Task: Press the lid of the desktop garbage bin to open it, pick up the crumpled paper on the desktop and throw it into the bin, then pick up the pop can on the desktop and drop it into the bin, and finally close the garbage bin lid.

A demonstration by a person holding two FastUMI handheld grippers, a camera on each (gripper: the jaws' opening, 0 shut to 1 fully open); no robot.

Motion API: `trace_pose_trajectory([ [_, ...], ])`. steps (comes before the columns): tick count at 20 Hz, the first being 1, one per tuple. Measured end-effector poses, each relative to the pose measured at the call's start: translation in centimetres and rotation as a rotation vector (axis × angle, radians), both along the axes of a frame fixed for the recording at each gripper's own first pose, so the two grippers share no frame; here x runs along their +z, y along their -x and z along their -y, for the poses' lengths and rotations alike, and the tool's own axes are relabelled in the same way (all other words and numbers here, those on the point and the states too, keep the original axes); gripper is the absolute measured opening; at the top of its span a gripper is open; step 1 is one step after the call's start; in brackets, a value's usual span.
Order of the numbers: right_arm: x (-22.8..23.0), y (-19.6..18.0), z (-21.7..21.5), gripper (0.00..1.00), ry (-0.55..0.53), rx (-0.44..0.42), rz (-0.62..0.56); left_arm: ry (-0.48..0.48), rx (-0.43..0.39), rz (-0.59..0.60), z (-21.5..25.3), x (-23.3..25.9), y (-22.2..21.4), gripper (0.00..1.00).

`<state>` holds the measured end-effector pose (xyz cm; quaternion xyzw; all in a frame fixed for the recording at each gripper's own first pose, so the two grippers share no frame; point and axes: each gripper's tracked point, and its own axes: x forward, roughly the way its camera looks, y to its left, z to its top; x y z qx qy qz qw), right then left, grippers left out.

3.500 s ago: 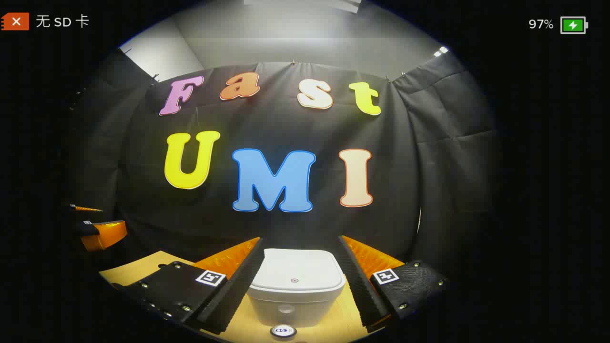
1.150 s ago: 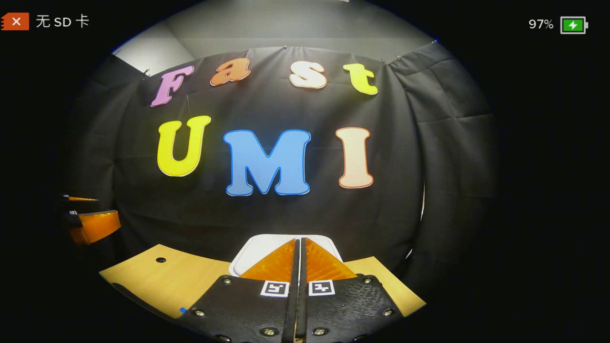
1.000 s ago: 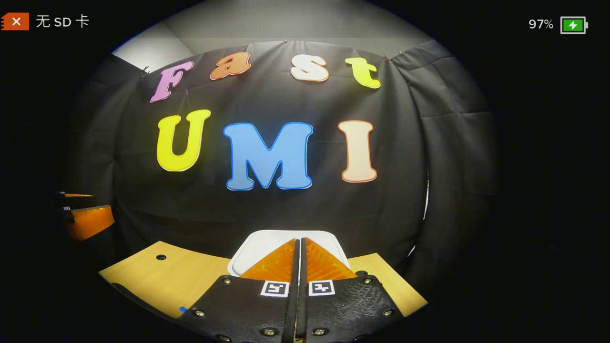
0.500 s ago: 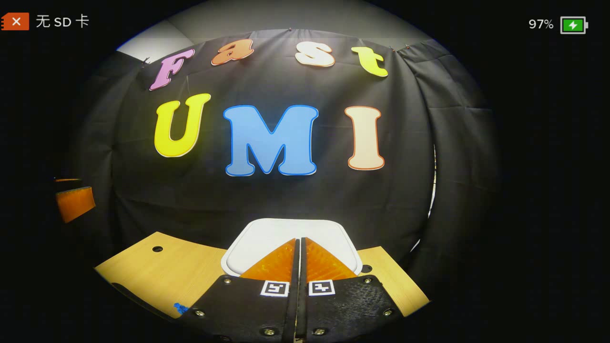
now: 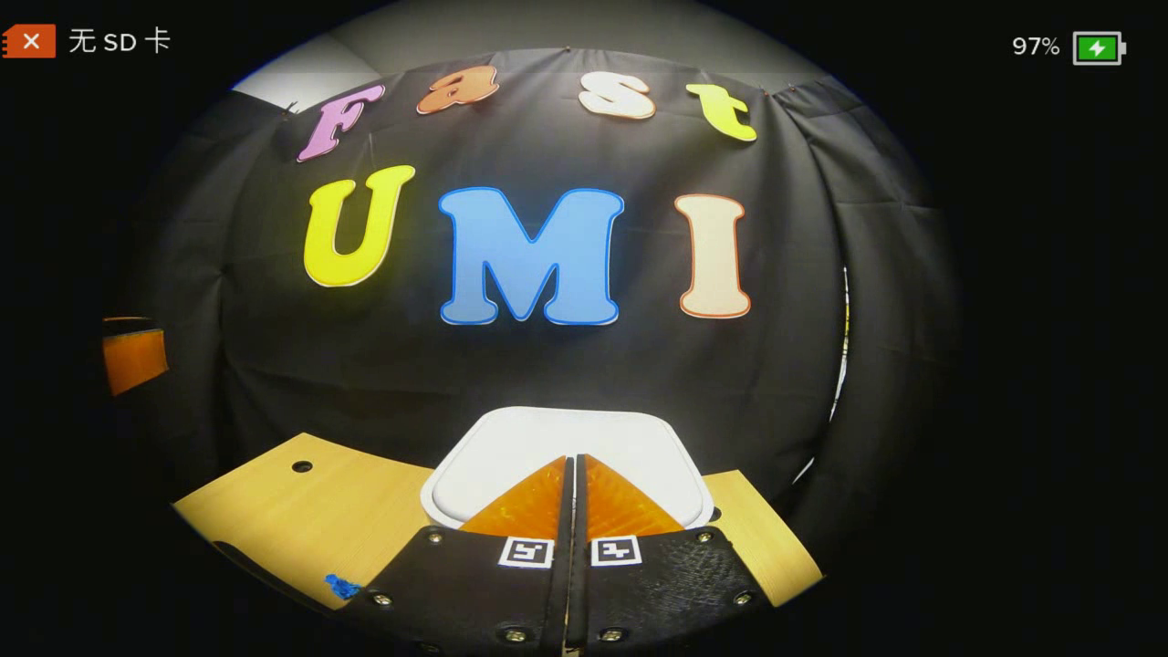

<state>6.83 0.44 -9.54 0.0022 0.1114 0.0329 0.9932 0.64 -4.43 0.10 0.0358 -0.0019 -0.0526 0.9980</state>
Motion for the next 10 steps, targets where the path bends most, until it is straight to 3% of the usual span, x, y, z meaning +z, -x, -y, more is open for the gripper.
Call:
trace_pose_trajectory([
  [10,-2.7,-0.4,-0.5,0.01,-0.022,0.019,-0.115,0.063,-0.031,0.035,0.2,0.0,0.5,0.97],
])
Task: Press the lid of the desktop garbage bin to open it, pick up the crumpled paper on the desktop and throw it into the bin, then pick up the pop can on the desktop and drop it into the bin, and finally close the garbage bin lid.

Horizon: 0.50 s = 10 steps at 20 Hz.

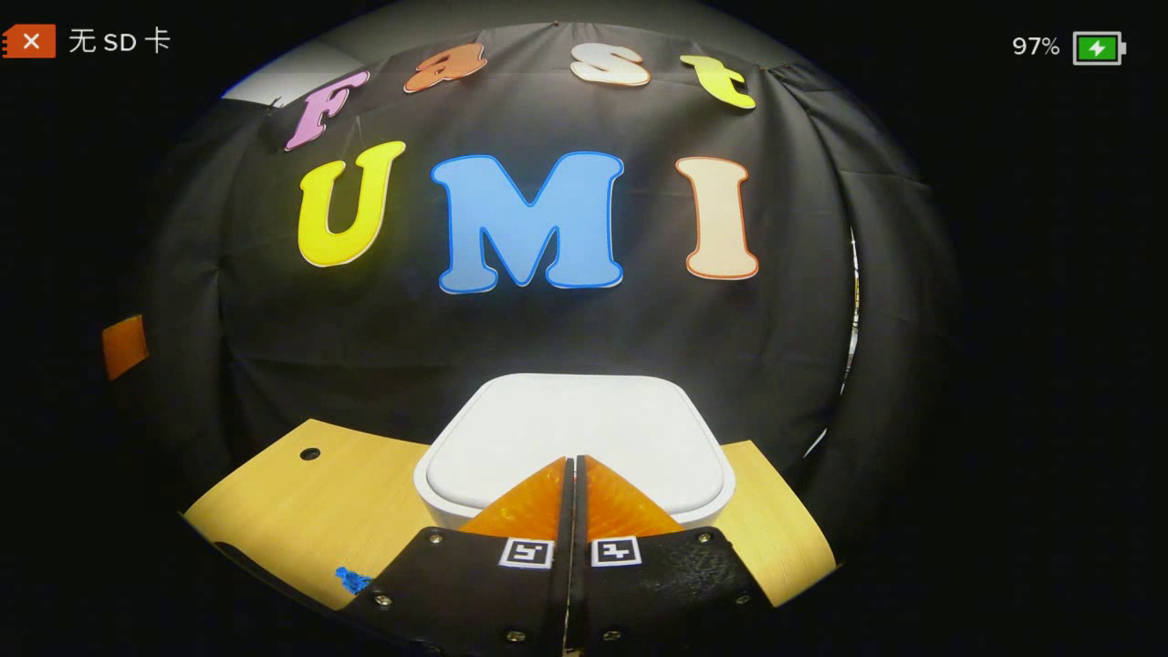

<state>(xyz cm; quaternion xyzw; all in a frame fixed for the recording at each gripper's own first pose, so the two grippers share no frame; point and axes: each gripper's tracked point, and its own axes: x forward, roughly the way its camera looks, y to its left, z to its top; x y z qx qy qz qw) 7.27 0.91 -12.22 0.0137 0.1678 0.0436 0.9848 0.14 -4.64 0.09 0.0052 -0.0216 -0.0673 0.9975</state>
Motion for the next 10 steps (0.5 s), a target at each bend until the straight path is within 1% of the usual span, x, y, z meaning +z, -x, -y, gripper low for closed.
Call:
trace_pose_trajectory([
  [4,-0.02,0.03,-0.07,0.01,0.020,0.008,-0.002,-0.003,0.015,0.004,-0.96,0.24,0.01,0.96],
  [8,-0.27,0.00,-0.04,0.01,0.004,0.012,-0.003,-0.048,0.022,0.001,-0.68,0.65,-0.15,0.96],
  [10,-0.42,0.03,0.09,0.01,-0.011,0.003,0.014,-0.049,0.013,-0.007,0.00,0.52,-0.17,0.96],
])
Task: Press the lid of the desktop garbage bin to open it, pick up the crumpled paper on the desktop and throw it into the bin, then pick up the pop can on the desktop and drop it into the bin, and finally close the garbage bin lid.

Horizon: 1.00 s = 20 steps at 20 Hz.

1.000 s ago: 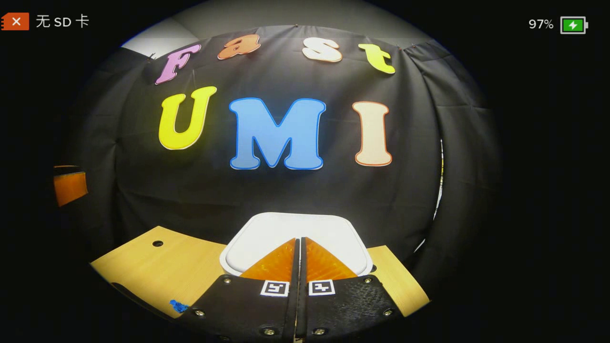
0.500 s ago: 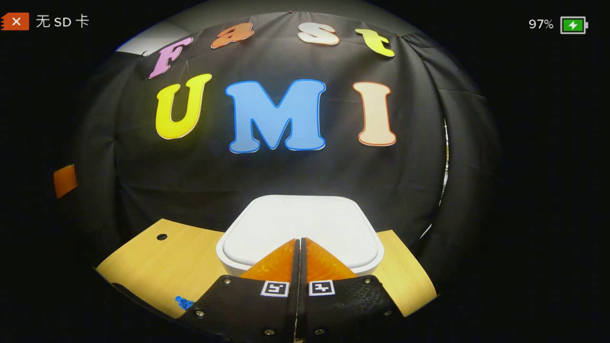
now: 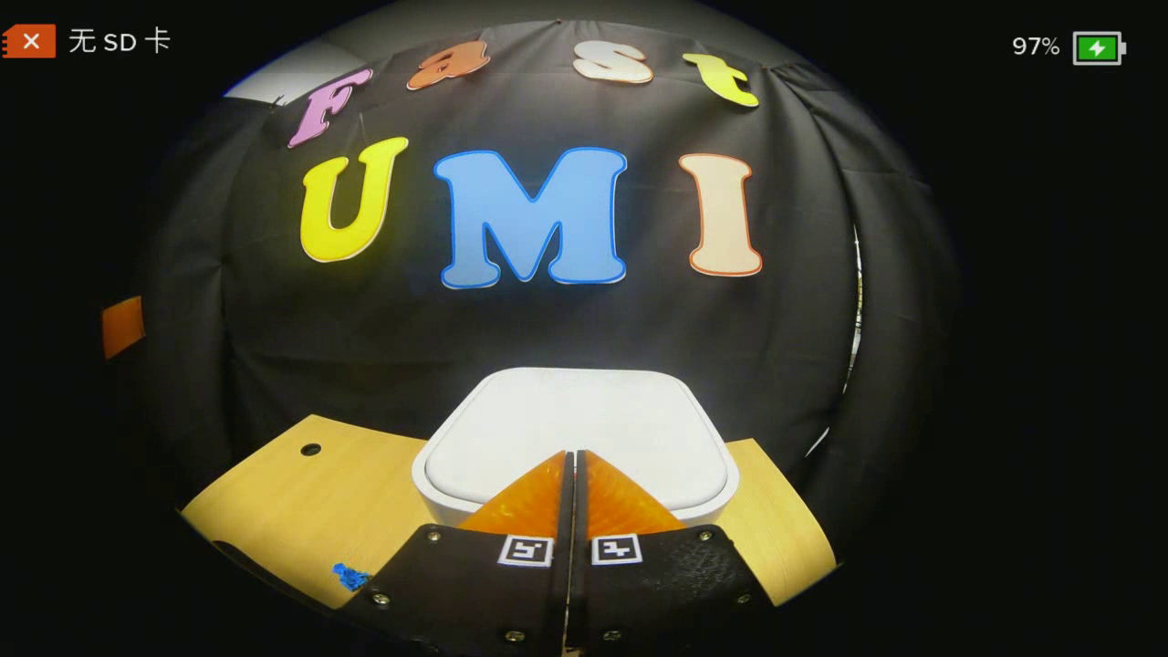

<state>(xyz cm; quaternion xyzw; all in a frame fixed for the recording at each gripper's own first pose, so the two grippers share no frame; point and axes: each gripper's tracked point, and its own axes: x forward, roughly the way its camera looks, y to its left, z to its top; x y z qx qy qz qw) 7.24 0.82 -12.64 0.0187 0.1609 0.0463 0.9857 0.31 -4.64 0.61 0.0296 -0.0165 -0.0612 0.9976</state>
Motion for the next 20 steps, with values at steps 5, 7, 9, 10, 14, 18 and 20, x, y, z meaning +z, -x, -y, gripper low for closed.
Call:
trace_pose_trajectory([
  [5,-0.2,0.0,0.0,0.02,-0.020,-0.004,0.008,-0.006,-0.017,-0.002,1.9,0.0,0.1,0.97],
  [7,-0.2,-0.1,0.1,0.02,-0.058,-0.002,-0.011,-0.020,-0.042,0.008,3.1,0.3,0.0,0.97],
  [9,-0.3,0.0,0.0,0.02,-0.062,0.002,-0.023,-0.022,-0.054,0.027,3.8,0.8,0.1,0.97],
  [10,-0.5,0.1,0.0,0.02,-0.037,0.008,-0.024,-0.017,-0.059,0.036,4.1,1.1,0.1,0.97],
  [14,0.0,-0.1,0.1,0.01,0.002,-0.001,-0.001,0.022,-0.088,0.045,4.8,1.0,0.0,0.97],
  [18,-0.5,0.0,-0.2,0.01,0.013,0.019,0.005,0.077,-0.077,0.027,3.6,-0.1,-0.5,0.97],
  [20,-0.6,-0.2,0.0,0.01,0.035,0.015,0.006,0.090,-0.070,0.028,3.1,-0.2,-0.6,0.97],
])
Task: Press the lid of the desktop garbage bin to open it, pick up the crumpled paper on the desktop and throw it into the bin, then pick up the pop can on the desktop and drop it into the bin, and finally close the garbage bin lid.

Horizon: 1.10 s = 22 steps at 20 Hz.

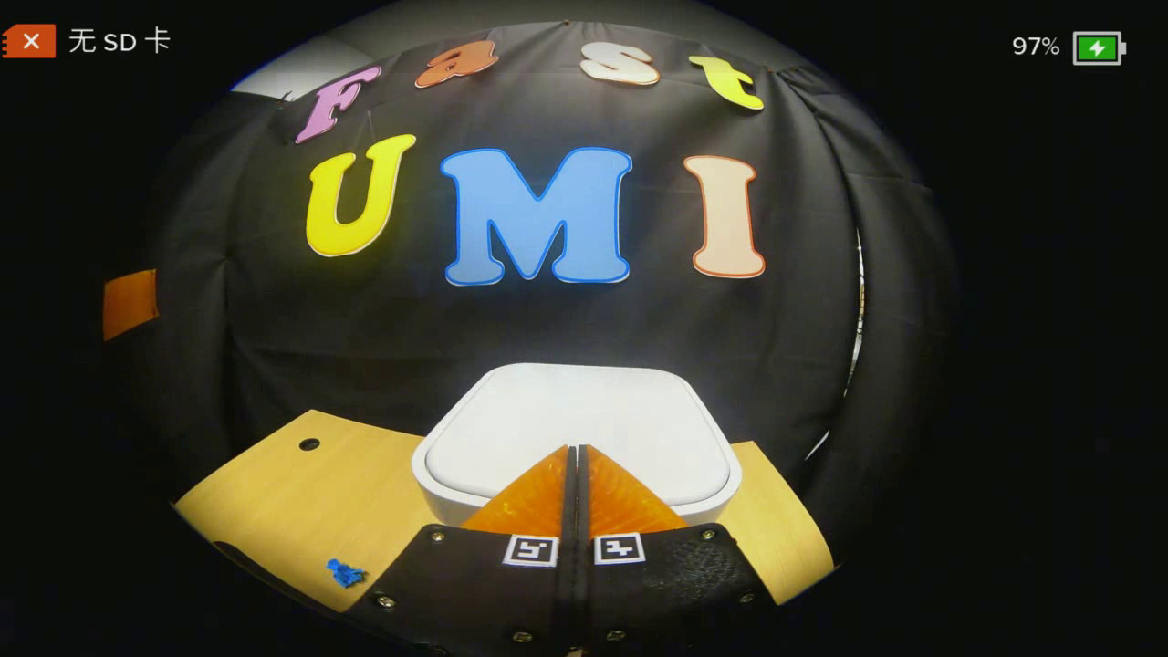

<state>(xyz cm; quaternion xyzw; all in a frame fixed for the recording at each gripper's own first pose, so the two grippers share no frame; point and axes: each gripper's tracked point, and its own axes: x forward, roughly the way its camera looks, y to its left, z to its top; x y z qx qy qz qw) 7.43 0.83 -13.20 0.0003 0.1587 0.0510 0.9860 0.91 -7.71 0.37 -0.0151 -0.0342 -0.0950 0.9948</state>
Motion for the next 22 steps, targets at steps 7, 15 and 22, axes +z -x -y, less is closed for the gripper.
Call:
trace_pose_trajectory([
  [7,2.7,-0.4,0.6,0.00,-0.063,-0.011,0.065,-0.098,0.000,0.003,0.3,0.9,-0.9,0.94],
  [15,9.1,-0.9,2.4,0.00,-0.142,-0.026,0.242,-0.091,0.009,-0.040,1.3,-0.6,-2.4,0.91],
  [22,14.5,0.8,4.7,0.00,-0.118,-0.077,0.345,-0.086,0.040,-0.035,-1.6,-1.8,-3.2,0.94],
])
